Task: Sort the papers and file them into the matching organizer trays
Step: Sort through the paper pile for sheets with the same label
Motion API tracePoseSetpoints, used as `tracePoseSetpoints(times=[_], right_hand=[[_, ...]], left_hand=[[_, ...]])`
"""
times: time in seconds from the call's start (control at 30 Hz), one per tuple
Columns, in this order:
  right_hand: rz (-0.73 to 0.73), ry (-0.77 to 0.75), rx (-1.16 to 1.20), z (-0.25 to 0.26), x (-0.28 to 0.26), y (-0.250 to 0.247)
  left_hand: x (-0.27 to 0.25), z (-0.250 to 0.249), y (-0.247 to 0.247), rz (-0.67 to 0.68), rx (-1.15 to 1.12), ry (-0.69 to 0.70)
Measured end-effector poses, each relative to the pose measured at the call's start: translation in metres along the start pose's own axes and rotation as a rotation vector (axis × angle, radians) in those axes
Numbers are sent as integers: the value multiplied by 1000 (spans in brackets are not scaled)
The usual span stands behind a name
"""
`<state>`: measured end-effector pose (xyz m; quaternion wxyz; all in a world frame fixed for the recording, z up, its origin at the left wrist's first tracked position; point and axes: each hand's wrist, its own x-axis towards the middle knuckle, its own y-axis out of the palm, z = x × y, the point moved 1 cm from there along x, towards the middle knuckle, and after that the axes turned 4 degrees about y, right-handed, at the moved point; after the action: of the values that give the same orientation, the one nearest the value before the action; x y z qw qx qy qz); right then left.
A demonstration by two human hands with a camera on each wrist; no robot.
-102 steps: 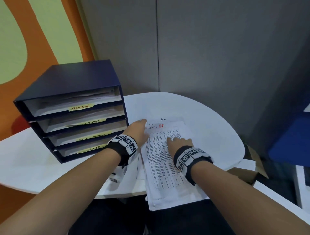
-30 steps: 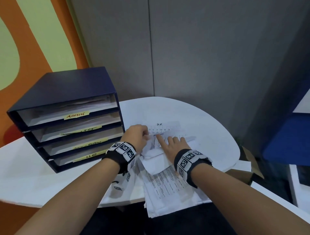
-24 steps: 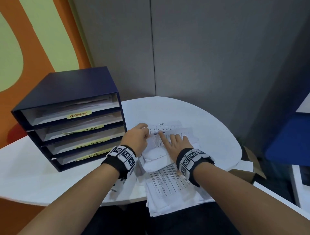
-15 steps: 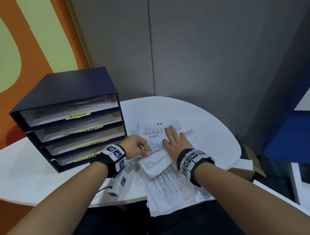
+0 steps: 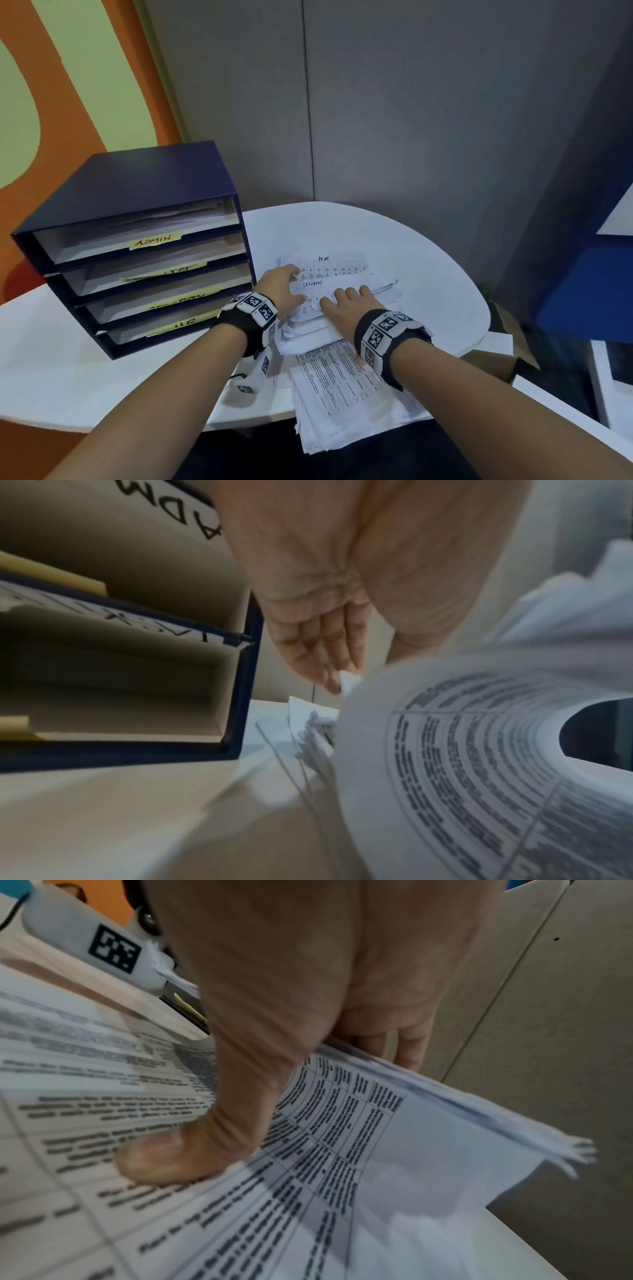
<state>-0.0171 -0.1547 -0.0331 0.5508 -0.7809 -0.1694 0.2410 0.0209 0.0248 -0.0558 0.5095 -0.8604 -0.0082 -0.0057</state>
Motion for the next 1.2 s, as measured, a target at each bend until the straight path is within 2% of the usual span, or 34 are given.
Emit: tracePoseSetpoints(times=[0.1,0.17,0.3,0.43,0.47,0.53,0.6,0.67,0.77,0.87,0.97,1.07,1.2], right_hand=[[-14,16,11,-1,1,0],[-47,30,46,-2,1,1],[-150,121,31,-4,2,8],[-179,168,-41,-1,-1,10],[-181,156,-59,-1,-4,7],[-115,66,-28,-3,-6,8],[-44,18,27,-6,-8,6],[-48,19,54,-8,-9,6],[-79,14,45,-6,-9,5],[-80,7,10,-2,-8,4],[-41,19,-15,1,-7,1],[-43,24,-15,0,-6,1],[-121,33,36,-3,-5,5]], left_hand=[[-2,-2,-6,-128,-14,51],[-5,-4,-10,-129,-37,87],[-18,-6,-17,32,-154,118],[-22,0,-21,345,-281,89],[-23,0,-21,374,-334,88],[-20,2,-22,317,-501,14],[-14,7,-21,173,-605,-76],[-6,13,-19,33,-451,-113],[0,14,-11,72,-164,-151],[1,10,-3,139,-47,-157],[3,10,-1,86,65,-97],[2,8,-6,-7,54,-51],[-7,3,-13,-8,-12,33]])
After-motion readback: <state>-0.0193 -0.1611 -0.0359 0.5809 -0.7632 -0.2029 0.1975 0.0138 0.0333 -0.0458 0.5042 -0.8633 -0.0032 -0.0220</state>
